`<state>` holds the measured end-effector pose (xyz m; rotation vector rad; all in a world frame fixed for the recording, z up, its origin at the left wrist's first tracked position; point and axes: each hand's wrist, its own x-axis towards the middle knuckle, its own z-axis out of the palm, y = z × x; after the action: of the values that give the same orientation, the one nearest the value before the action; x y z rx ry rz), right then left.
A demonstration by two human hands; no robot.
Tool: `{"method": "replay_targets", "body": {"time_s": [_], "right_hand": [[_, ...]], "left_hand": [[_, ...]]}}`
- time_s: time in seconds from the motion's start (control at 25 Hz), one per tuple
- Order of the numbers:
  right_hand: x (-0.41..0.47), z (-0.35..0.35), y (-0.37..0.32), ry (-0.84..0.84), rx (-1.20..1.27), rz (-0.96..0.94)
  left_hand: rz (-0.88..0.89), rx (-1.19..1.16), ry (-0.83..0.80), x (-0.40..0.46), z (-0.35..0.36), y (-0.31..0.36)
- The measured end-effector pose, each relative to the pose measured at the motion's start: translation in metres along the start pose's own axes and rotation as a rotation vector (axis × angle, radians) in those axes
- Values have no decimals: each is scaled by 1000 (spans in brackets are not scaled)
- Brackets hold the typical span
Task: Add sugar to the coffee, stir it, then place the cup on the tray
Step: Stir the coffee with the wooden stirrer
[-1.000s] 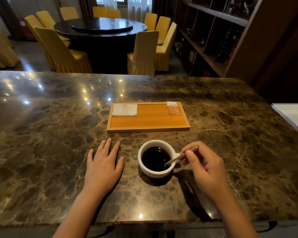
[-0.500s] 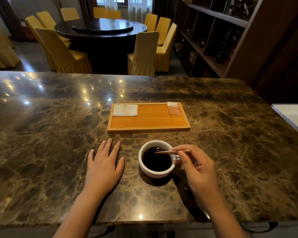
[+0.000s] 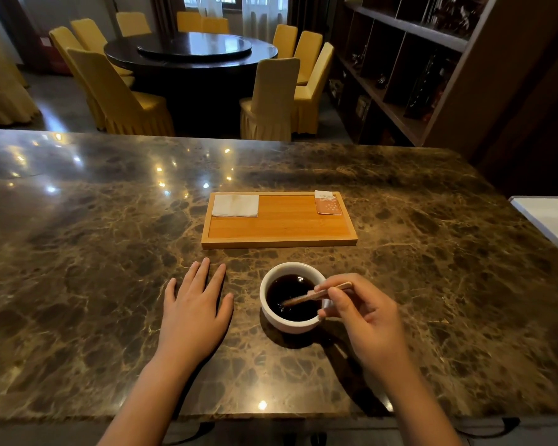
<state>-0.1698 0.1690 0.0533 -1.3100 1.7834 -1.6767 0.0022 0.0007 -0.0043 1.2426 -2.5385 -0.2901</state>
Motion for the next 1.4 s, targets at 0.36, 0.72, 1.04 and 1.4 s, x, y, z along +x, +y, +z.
{"method": "replay_targets", "body": {"time_s": [0.36,0.72,1.04,1.4], "right_hand": [[-7,-7,-4,102,-207,-83],[-1,-13,-10,110,17,77],[29,-33,-19,257,-126,53],[74,-37,-35,224,161,205]], "left_hand": [[-3,-3,-3,0,-1,2],[-6,-11,-1,-1,-2,1],[-6,-4,-9,0,-3,1],[-20,13,6,-1,-1,1]]}}
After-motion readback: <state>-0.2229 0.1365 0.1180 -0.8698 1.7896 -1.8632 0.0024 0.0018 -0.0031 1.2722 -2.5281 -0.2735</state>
